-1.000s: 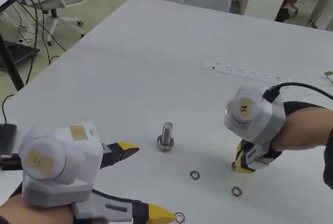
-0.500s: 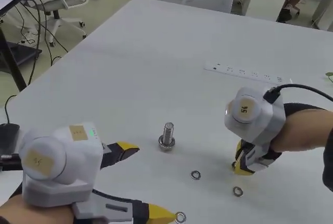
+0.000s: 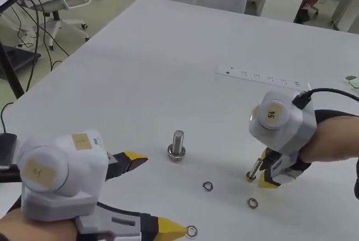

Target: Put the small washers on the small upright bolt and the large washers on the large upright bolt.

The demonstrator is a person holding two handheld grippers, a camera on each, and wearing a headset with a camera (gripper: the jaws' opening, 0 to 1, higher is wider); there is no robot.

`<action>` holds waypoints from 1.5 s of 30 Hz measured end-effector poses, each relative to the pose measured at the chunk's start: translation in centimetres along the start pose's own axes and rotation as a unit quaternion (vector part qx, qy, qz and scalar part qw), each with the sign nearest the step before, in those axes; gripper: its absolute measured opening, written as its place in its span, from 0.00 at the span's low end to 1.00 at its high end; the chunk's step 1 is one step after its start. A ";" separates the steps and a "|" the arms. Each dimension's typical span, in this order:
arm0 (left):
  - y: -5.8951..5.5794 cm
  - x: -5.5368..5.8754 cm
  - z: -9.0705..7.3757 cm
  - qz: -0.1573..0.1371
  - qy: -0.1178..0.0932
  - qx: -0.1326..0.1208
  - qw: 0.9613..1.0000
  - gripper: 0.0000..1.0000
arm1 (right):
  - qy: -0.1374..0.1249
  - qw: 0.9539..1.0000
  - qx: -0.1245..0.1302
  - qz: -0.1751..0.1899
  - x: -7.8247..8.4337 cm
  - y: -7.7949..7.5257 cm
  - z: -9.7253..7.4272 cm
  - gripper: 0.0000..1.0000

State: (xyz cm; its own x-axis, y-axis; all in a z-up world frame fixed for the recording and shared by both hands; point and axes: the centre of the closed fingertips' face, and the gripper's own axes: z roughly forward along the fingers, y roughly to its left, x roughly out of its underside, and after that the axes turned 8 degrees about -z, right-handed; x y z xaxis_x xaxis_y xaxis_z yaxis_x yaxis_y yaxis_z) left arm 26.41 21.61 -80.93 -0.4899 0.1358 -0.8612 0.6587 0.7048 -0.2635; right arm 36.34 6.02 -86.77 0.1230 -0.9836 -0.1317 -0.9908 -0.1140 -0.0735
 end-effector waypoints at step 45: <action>-1.1 -0.3 -1.2 0.008 -0.018 0.002 1.000 0.83 | -0.035 0.995 -0.045 -0.086 -8.1 9.8 -1.0 0.22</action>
State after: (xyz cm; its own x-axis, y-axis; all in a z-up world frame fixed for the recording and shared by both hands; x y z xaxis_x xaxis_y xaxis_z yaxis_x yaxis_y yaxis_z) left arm 25.18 21.59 -79.84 -0.4576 0.1218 -0.8808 0.6688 0.6999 -0.2507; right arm 25.56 12.76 -85.43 0.2921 -0.9365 -0.1939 -0.9553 -0.2955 -0.0119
